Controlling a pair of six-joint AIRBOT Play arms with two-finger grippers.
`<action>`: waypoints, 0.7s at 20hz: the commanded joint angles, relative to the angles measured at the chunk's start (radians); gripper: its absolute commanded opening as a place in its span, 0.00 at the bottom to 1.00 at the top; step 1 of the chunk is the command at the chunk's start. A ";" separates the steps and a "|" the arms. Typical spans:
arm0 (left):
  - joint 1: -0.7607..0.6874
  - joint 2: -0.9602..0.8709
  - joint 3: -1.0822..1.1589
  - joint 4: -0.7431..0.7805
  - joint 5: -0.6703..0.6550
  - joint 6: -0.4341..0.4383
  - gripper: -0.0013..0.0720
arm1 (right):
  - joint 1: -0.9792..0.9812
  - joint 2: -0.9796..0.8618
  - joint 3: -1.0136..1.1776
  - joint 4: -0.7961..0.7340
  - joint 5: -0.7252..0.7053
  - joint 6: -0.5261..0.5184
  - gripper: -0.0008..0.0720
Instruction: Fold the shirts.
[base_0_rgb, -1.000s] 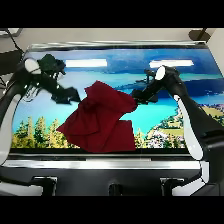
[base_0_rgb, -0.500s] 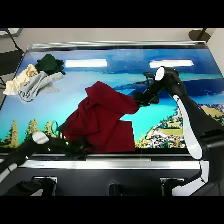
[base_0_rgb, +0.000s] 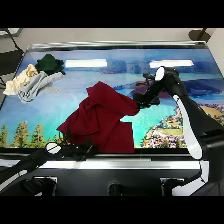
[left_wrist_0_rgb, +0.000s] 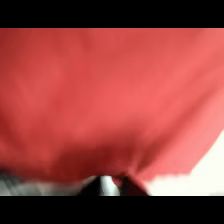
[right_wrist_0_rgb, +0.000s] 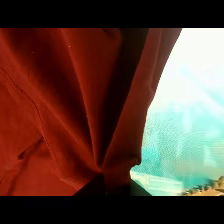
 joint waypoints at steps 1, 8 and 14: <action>-0.005 -0.013 0.072 -0.026 0.077 0.069 0.06 | 0.000 0.014 0.001 0.000 0.005 0.001 0.07; 0.205 0.321 0.570 0.558 -0.140 0.271 0.06 | -0.001 0.391 0.004 -0.361 -0.335 0.093 0.07; 0.538 0.528 1.191 0.712 -0.118 0.128 0.06 | 0.000 0.945 0.004 -0.610 -0.592 0.352 0.07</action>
